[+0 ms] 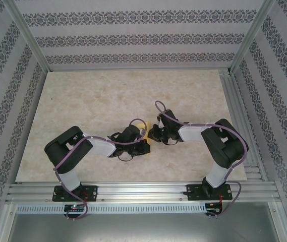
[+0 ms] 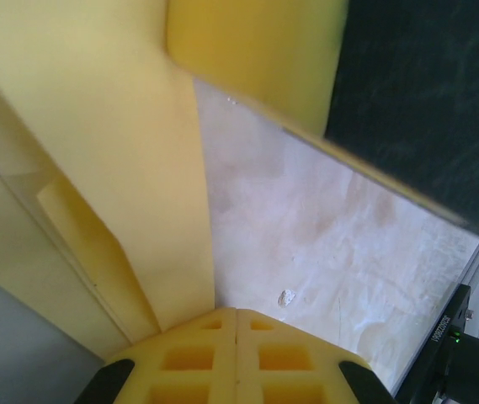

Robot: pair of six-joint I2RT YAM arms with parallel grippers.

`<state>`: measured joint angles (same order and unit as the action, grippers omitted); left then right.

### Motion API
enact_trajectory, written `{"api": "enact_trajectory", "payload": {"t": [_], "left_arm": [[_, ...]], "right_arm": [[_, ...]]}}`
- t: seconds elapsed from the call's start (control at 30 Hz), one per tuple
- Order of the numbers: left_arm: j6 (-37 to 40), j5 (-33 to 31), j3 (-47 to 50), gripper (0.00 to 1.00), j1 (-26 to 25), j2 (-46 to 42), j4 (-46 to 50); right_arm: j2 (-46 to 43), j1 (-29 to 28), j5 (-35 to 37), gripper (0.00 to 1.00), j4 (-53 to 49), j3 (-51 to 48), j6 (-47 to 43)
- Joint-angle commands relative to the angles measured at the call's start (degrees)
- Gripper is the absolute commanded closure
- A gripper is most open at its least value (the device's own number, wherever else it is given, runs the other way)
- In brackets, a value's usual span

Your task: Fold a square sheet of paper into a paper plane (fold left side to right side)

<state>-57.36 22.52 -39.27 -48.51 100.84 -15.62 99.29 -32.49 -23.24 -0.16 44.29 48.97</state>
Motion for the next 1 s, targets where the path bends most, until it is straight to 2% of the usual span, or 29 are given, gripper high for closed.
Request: {"api": "enact_trajectory", "payload": {"t": [0.0, 0.43, 0.97], "left_arm": [[0.1, -0.9, 2.0, 1.0, -0.5, 1.8, 3.6], [0.0, -0.8, 2.5, 1.0, -0.5, 1.4, 3.4], [-0.1, -0.6, 2.5, 1.0, -0.5, 1.7, 3.0]], "right_arm": [[1.3, 0.6, 4.3, 0.91, -3.0, 3.0, -4.1], [7.1, 4.0, 3.9, 0.91, -3.0, 8.0, -6.8], [11.5, 6.7, 4.3, 0.9, -7.9, 16.8, -10.8]]}}
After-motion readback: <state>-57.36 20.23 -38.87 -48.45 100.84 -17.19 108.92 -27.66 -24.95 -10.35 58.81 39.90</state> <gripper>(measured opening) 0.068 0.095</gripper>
